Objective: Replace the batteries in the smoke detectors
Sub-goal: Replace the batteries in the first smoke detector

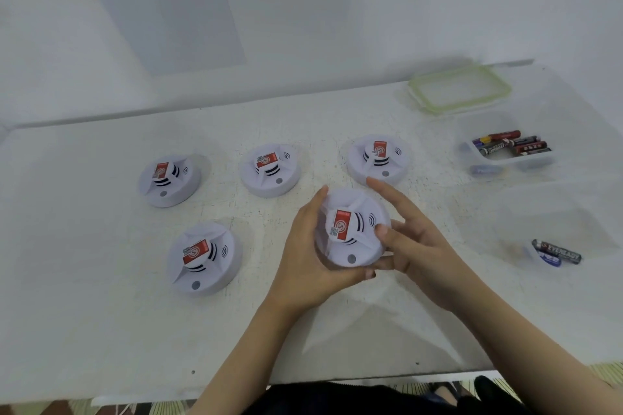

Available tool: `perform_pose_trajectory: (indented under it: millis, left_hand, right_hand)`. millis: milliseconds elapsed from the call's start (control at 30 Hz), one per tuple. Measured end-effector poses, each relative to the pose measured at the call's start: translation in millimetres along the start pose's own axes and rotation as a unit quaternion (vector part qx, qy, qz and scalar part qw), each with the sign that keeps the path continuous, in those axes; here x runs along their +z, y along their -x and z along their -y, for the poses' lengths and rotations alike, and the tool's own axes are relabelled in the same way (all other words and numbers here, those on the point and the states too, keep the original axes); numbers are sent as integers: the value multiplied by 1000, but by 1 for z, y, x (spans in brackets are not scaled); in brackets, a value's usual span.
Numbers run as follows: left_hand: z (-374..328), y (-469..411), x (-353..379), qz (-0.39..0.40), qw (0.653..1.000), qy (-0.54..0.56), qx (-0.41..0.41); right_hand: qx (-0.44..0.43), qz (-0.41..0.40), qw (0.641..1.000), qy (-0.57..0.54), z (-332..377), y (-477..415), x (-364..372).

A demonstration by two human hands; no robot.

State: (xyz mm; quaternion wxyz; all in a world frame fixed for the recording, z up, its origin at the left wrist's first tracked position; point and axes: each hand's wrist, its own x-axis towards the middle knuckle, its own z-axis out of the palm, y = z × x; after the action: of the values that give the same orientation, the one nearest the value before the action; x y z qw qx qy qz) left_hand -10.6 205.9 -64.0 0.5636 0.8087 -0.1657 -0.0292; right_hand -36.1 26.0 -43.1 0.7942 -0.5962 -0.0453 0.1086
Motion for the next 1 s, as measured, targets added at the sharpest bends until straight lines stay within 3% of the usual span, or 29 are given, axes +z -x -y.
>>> perform_pose_trajectory:
  millis: [167,333,467,1000]
  left_hand:
    - [7,3,2,9,999,-48,19]
    - [5,2,2,-27,998,-53,13]
    - [5,2,2,-46,997,-64,14]
    - [7,3,4,-62,993,-88,40]
  right_hand:
    - [38,-20,995,-89,-8,-1,-4]
    - [18,-11,999,38,-6,0,1]
    - [7,-8,997,78,-9,-2,5]
    - [-20,-1,998,61,-12,-3,1]
